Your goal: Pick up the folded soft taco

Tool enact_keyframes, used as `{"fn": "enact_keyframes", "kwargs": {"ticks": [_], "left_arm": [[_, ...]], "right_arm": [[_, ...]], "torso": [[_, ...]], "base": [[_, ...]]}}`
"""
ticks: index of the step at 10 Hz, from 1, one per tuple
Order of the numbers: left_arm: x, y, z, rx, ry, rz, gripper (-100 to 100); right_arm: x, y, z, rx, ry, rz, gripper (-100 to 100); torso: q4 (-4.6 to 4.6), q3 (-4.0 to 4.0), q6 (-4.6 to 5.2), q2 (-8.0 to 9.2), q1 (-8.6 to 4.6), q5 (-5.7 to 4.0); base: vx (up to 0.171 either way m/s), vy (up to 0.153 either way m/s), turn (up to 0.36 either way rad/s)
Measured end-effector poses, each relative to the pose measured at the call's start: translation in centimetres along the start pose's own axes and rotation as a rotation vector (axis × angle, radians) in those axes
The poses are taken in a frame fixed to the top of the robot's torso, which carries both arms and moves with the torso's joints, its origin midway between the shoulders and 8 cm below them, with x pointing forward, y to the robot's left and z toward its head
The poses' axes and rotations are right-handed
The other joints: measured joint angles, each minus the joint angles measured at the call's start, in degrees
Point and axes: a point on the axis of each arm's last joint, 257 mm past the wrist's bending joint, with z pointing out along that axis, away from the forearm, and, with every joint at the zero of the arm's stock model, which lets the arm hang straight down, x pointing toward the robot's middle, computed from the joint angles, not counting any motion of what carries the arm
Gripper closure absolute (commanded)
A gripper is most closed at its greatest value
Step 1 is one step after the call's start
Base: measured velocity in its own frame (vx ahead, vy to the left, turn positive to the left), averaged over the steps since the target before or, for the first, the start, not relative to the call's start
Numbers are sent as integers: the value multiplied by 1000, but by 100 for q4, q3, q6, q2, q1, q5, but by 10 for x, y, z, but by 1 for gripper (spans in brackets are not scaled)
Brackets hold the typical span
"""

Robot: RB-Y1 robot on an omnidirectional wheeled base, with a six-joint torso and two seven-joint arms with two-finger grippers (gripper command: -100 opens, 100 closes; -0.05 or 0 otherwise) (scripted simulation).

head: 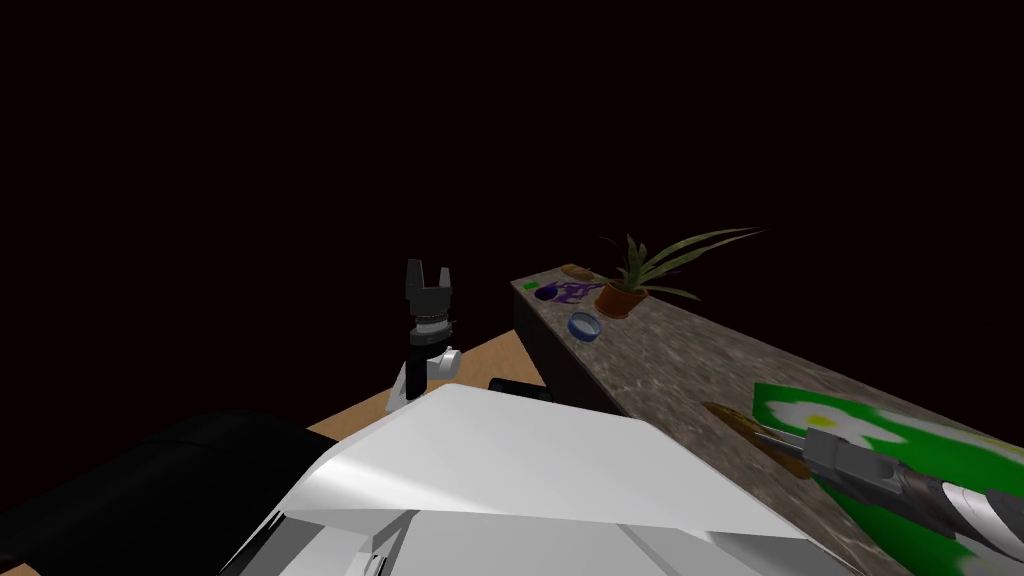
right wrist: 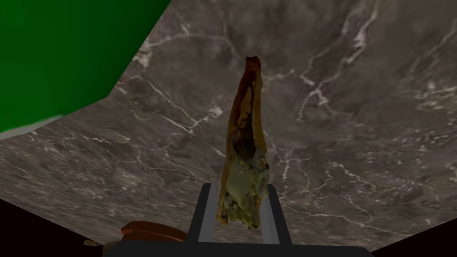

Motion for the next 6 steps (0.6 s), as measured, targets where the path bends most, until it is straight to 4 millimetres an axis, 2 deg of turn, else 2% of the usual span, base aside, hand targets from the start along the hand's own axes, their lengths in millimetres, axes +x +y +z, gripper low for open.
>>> {"fn": "enact_keyframes", "kwargs": {"ticks": [2, 6], "left_arm": [[0, 0, 0, 0, 0, 0, 0], [0, 0, 0, 0, 0, 0, 0]], "right_arm": [[-13, -7, 5, 10, 6, 0, 100], [-33, -16, 12, 26, 13, 2, 100]], "torso": [[4, 12, -1, 21, -10, -2], [2, 5, -1, 7, 3, -2]], "base": [[-106, -66, 38], [-53, -33, 18]]}}
